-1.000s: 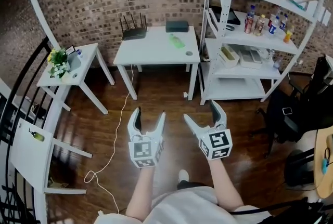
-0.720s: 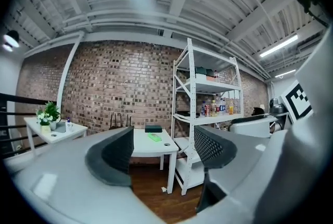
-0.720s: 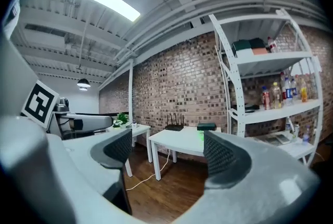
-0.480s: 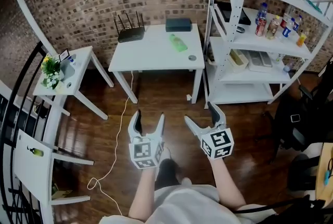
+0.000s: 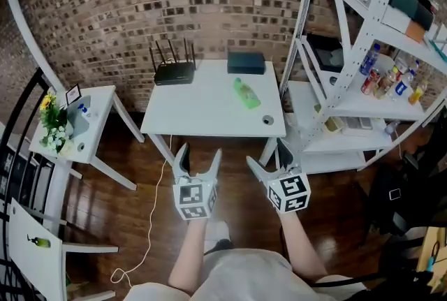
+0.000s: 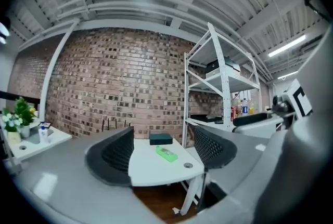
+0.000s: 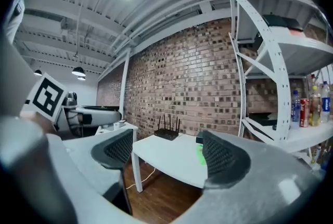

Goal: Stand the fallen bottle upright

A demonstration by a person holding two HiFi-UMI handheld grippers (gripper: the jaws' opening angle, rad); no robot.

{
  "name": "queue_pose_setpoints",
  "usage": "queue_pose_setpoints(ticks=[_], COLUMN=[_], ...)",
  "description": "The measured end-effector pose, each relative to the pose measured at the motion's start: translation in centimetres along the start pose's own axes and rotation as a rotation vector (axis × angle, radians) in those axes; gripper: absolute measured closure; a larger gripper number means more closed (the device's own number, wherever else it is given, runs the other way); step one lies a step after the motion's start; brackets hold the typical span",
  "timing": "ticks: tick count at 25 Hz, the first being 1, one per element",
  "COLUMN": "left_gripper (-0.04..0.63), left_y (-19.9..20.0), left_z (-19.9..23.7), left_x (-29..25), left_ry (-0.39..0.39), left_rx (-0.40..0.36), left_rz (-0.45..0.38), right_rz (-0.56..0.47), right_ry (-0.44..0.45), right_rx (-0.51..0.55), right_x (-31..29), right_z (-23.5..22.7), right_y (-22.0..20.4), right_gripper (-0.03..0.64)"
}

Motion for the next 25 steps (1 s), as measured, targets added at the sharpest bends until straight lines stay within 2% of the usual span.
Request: queue_pose_setpoints(ticks=[3,5,14,16,19,22,25], left_gripper=[0.23,0.232,0.239,0.239,0.239,0.244,0.245], left_y=[2.2,2.5,-3.2,-4.1,-4.0,-3.7,-4.6], left_z=[2.0,3.3,5.9,6.9,8.6,9.9,11.0], left_x=[-4.1,-6.6,-16.7,-20.4,-27.1,-34.1,-40.2], left_ry=[-0.034,-0.039,-0.052,-0.039,-0.019,-0.013,0.012], left_rx=[-0.029,-0.036,0.042,0.057,0.075,0.051,0.027], left_rz=[-0.035,-0.02,0.122,0.158,0.159,0.152,0.181], right_rz=[0.022,0.031,0.108,0.139,0.147,0.16,0.187], right_ry=[-0.023,-0.017,0.009,0.028,0.055,0.064,0.079], right_rx=[0.011,0.002,-0.048,-0.048,-0.026,-0.024,-0.058], right_x=[-4.7,-7.1,-17.2,-21.1,-28.0,-34.2,-39.2], right_z=[-0.6,-1.0,-7.5,-9.5,-13.3,-17.6,-21.6], right_y=[0.6,0.6,-2.2,-2.8,-2.1,-1.8,-2.8], right_gripper=[0.213,0.222,0.25,0.255,0.255,0.255,0.255])
Point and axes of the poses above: the fingertips, and each gripper's own axes: x backward along the fingers, z to its left, y out of its top, the point moved 10 cm from there along x, backward along the fingers, and after that the axes turned 2 degrees about x, right-handed, at the moved point
